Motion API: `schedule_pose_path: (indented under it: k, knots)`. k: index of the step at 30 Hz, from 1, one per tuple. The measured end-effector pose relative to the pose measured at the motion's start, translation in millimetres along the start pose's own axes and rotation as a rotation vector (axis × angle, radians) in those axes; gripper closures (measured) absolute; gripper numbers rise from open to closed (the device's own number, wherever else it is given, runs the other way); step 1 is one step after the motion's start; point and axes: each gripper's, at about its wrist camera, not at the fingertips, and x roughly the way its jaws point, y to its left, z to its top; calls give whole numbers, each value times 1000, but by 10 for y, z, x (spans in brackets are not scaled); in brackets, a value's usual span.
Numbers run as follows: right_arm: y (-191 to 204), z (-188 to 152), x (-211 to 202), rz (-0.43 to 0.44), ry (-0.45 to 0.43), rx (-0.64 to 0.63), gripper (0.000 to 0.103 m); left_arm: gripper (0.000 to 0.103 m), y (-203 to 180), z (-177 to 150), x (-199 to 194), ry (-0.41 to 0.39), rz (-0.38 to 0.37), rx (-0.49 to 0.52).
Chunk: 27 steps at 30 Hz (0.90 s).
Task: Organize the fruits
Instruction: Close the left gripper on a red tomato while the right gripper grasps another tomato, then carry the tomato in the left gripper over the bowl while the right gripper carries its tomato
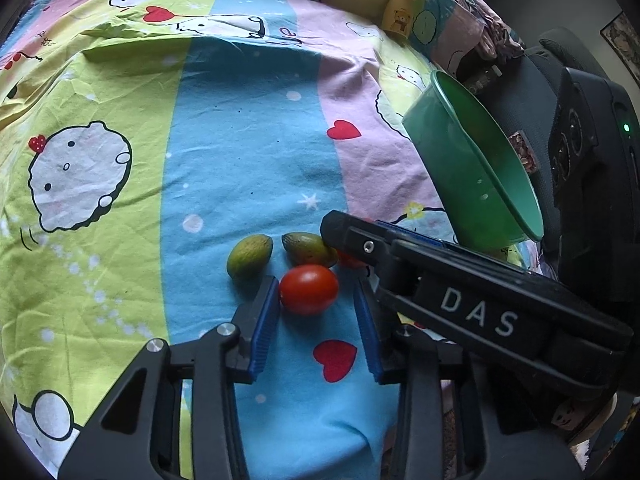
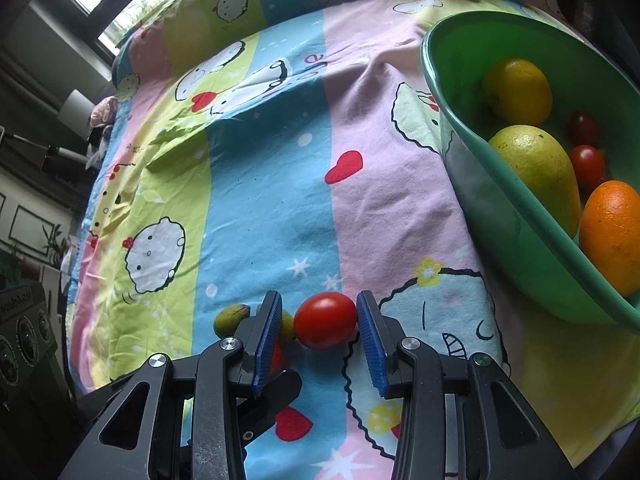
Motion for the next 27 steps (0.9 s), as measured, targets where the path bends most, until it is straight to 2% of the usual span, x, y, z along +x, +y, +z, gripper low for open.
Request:
schedule_pose_path:
  k: [6,15,27]
  knots:
    - [-4,2,14,-9,-5,-2,69,74,-2,-3,11,-9,0,1]
    - [-8,3,-81,28,-30,-4,69,74,-84,2,-70,-43,-2,29]
    - [-73,63,-619,115,-182,26,70,74,-286,165,-322,-124,22,80]
